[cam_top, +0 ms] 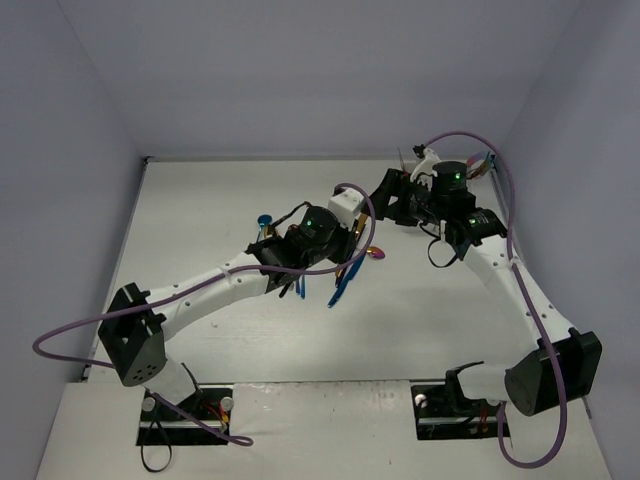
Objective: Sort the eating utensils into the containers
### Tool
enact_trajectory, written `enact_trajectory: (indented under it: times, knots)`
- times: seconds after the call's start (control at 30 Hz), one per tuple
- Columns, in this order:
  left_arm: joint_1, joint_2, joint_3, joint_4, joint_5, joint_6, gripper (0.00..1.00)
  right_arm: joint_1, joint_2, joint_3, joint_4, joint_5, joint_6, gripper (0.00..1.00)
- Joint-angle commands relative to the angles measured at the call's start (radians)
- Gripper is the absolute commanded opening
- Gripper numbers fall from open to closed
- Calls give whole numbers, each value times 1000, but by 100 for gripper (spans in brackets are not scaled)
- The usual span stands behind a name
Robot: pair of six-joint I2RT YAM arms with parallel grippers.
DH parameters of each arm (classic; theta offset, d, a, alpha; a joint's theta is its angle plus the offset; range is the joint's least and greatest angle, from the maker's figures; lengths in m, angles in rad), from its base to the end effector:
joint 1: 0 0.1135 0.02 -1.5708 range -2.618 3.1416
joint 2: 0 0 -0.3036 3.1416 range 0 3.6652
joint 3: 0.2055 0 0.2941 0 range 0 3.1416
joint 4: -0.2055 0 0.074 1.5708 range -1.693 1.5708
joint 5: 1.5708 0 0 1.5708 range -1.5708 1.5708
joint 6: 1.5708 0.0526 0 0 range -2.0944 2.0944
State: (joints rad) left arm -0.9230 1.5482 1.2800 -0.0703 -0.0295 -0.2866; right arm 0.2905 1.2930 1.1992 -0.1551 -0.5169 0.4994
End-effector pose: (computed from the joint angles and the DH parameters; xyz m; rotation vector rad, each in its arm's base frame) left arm 0.2583 -0.3388 0.3566 0.6025 1.8956 -0.7767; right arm 0.3231 0.1237 0.4087 -0.1874 1.9000 1.0159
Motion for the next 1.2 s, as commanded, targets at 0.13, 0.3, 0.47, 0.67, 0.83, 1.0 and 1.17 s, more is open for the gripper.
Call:
enact_trajectory:
  times: [0.13, 0.3, 0.47, 0.67, 0.83, 1.0, 1.17]
  knots:
    - [-22, -80, 85, 107, 3, 39, 0, 25, 16, 16, 95, 5, 7, 54]
    - [-29, -82, 90, 106, 5, 44, 0, 25, 17, -15, 105, 7, 2, 38]
    - [-36, -91, 85, 109, 8, 46, 0, 25, 17, -44, 120, 19, -8, 19]
    - [-36, -98, 71, 94, -13, 37, 1, 25, -5, -43, 123, 59, -42, 0]
    - [-33, -94, 65, 23, -95, 12, 28, 16, -24, -18, 120, 112, -82, 0]
    - [-12, -103, 40, -65, -225, -36, 72, -11, -30, 37, 118, 219, -170, 0]
    - [113, -111, 10, -221, -211, -117, 90, -47, 2, 138, 121, 425, -316, 0]
